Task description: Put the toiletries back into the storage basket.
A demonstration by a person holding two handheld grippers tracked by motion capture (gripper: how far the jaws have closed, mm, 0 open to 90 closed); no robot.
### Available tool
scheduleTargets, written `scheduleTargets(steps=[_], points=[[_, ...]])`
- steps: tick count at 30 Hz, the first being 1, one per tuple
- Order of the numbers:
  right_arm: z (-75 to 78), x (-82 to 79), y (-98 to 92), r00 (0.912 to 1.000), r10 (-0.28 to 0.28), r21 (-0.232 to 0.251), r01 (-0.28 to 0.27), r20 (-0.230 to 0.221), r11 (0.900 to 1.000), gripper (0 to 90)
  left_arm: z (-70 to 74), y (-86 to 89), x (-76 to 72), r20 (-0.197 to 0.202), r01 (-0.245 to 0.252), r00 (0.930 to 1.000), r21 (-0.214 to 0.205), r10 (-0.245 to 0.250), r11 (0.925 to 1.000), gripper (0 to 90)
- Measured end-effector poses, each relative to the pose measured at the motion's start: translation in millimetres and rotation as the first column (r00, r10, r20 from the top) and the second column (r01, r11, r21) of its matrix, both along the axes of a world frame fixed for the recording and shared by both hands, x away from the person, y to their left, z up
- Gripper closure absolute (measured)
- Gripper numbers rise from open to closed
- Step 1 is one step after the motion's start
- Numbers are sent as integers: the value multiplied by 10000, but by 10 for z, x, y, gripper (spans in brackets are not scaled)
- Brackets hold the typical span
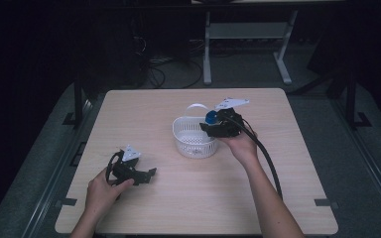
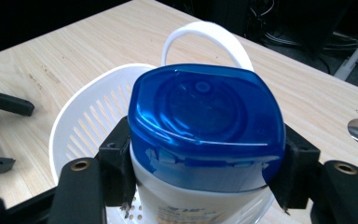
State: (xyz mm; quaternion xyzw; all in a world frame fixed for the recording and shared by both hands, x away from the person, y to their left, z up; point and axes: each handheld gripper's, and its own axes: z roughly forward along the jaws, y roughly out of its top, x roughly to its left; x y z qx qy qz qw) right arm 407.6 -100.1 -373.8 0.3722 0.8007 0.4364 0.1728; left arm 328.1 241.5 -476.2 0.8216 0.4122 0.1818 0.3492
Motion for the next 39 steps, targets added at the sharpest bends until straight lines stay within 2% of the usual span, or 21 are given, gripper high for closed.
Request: scheduleTargets(steps=[12,18,19,25,28,33,39], points=[[-42,-6,18,10000,82,-184,-83,-50,9998,356,-1,-1,-1,-3,-11,10000,-13,11,10000,127],[-41,2,5,9998,36,-39,-37,-184,10000,347,-1,-2,-1,0,-13,10000,-29,13,10000,126],[-36,5,-5,9996,123,122,-120,-236,9999,330,-1,-2,-1,3,-18,10000,-39,18,10000,127],[-37,2,17,9986,350,230,-341,-407,9992,242,-1,-2,-1,3,-19,10000,-38,19,10000,126],[-39,2,28,9976,381,377,-360,-577,9986,135,-1,-2,-1,2,-15,10000,-29,15,10000,126],[-14,-12,18,9977,419,576,-388,-534,9976,4,1,1,0,3,11,10000,23,-11,10000,127],[40,-53,-8,9981,406,410,-388,-461,9984,4,1,2,1,9,22,10000,13,-22,10000,127]])
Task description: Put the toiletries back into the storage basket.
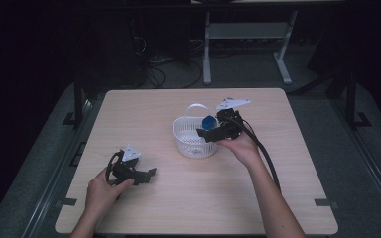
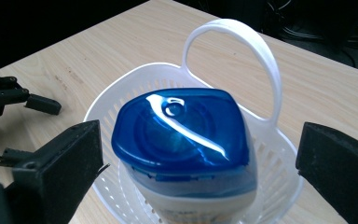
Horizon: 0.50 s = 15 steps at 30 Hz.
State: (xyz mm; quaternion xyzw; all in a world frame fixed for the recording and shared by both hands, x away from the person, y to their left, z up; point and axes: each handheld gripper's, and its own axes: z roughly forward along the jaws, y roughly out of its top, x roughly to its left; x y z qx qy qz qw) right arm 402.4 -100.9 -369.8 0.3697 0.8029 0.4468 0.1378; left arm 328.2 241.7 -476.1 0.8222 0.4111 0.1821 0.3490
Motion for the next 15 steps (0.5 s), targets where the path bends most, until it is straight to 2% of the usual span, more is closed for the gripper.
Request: scheduleTargets(steps=[11,15], points=[[78,-84,-122,10000,-54,-231,53,-24,9997,4,-1,-3,-1,7,-29,10000,-33,29,10000,127],[96,-159,-199,9999,-107,-249,110,103,9996,4,0,1,-8,17,-25,10000,-15,25,10000,127]])
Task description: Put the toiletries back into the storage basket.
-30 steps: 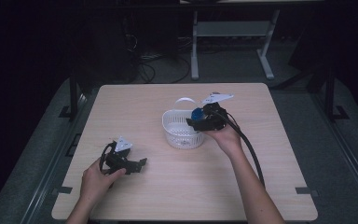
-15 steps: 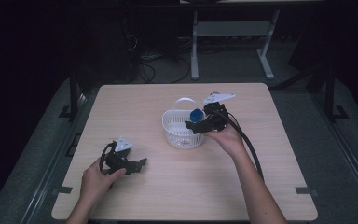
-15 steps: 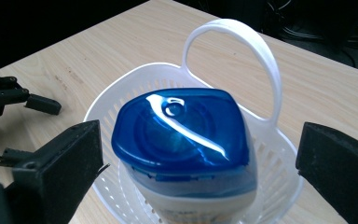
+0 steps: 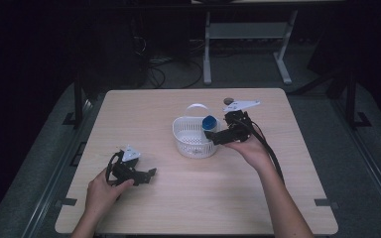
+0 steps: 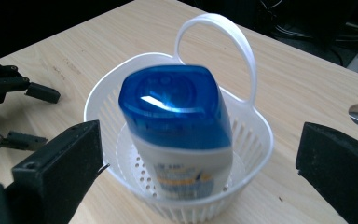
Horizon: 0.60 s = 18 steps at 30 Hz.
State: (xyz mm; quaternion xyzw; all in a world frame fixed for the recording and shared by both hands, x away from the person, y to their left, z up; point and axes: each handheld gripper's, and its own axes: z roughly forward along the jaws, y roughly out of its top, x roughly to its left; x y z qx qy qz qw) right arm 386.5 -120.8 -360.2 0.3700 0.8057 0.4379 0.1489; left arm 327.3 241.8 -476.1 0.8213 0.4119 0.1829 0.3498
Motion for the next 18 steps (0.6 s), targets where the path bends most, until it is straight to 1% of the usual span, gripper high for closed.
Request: scheduleTargets(steps=[1,2,4,5,6,7,8,9,11,12,13,16,17,18], points=[[0,0,0,10000,0,0,0,0,10000,4,0,0,-1,7,2,10000,-3,-2,10000,127],[4,-47,-51,10000,-71,7,71,12,10000,4,-1,0,0,17,6,10000,1,-6,10000,127],[6,-60,-71,10000,-78,9,78,42,10000,4,-1,0,-1,14,8,10000,-1,-8,10000,127],[11,-97,-129,9999,-90,39,90,47,10000,4,-1,0,-1,14,8,10000,0,-8,10000,127],[11,-97,-129,9999,-90,39,90,47,10000,4,-1,0,-2,12,4,10000,-8,-4,10000,127],[7,-140,-187,9998,-174,94,173,103,9998,4,-1,0,-3,12,2,10000,-6,-2,10000,127],[7,-140,-187,9998,-174,94,173,103,9998,4,-1,1,-3,10,3,10000,-1,-3,10000,127],[-8,-171,-250,9998,-205,152,204,74,9997,4,-1,1,-2,9,7,10000,-2,-7,10000,127],[-14,-185,-273,9997,-234,188,233,52,9996,4,-1,1,-2,8,6,10000,-2,-6,10000,127],[-24,-207,-317,9997,-263,174,263,5,9995,4,-1,0,-2,9,5,10000,-7,-4,10000,127],[-37,-236,-372,9995,-319,218,318,58,9993,4,-1,0,-2,3,0,10000,-13,0,10000,127],[-50,-261,-431,9993,-362,313,361,14,9989,4,1,1,-2,-18,11,10000,1,-11,10000,127],[-69,-295,-507,9990,-432,434,435,-82,9981,4,1,1,-2,-19,14,10000,-4,-14,10000,127],[-75,-308,-531,9989,-459,437,462,-90,9980,4,1,1,-3,-19,14,10000,-2,-14,10000,127]])
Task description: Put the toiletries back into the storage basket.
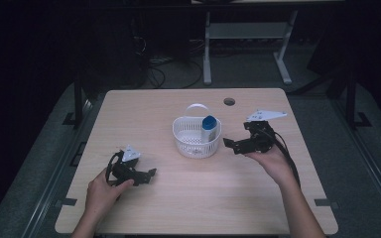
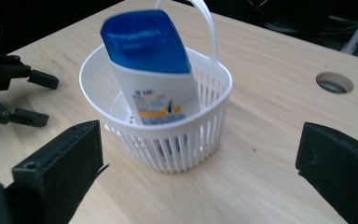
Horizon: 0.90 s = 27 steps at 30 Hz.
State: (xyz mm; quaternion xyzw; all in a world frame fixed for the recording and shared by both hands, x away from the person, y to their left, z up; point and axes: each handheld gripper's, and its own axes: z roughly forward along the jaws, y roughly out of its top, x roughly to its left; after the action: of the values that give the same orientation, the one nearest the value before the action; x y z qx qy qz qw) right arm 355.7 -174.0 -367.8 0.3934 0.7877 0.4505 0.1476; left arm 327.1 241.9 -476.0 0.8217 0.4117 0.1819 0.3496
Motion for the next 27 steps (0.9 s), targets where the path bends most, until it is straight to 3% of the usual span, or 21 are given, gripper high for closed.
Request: scheduleTargets(steps=[9,27], points=[[-116,-159,-251,9993,-358,92,360,-137,9993,4,-3,-3,-1,22,-28,10000,-30,28,10000,127],[-437,-505,-672,9915,-1179,-358,1160,-557,9926,4,-3,-1,-2,18,-10,10000,2,10,10000,127]])
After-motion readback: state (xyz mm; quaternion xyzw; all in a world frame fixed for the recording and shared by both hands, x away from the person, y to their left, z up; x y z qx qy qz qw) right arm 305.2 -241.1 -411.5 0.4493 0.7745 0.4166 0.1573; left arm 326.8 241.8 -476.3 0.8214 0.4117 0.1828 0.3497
